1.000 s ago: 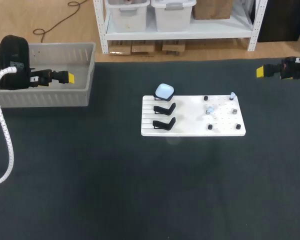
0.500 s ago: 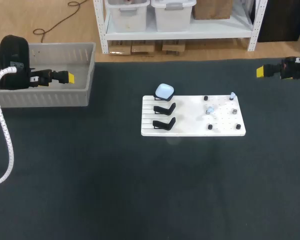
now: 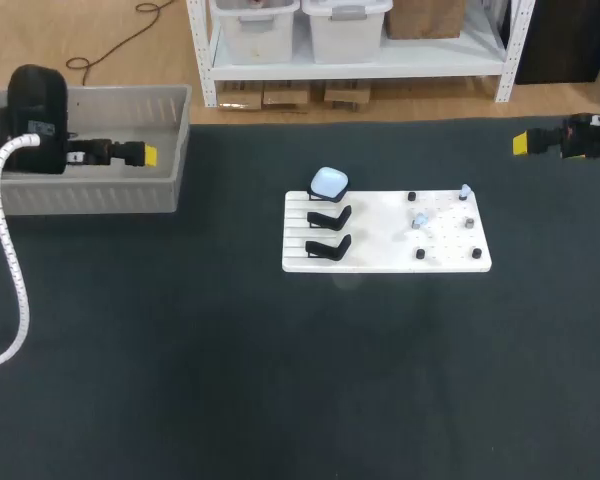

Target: Pick up each earbud case from the left stands, insert the matching earbuds, close the lid, and place the case in the box.

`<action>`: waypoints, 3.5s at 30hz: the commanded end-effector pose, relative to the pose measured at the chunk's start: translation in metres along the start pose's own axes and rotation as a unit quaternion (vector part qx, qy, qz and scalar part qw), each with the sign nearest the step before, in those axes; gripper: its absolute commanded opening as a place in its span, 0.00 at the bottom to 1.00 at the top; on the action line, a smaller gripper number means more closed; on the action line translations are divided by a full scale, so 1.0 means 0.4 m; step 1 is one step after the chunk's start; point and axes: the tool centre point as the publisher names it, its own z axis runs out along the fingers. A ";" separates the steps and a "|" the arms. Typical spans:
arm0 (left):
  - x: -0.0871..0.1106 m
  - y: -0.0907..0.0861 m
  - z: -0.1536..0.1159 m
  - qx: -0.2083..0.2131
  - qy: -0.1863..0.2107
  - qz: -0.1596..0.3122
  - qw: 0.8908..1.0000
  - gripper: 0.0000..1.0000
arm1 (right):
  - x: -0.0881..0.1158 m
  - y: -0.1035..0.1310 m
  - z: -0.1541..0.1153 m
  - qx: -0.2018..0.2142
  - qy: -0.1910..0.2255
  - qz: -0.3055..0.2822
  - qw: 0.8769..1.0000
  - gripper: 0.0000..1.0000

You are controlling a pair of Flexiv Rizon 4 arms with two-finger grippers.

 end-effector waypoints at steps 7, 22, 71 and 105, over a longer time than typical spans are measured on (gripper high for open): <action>-0.042 -0.020 0.014 0.119 -0.011 0.145 0.982 1.00 | 0.000 0.000 -0.001 0.000 0.000 0.000 1.000 1.00; -0.091 -0.059 0.129 0.230 0.024 0.337 0.913 1.00 | 0.000 0.000 -0.001 0.000 0.000 0.000 1.000 1.00; 0.032 -0.185 0.502 0.332 0.046 0.420 0.843 1.00 | 0.000 0.000 -0.001 0.000 0.000 0.000 1.000 1.00; 0.043 -0.255 0.629 0.334 0.032 0.419 0.843 0.68 | 0.000 0.000 -0.001 0.000 0.000 0.000 1.000 1.00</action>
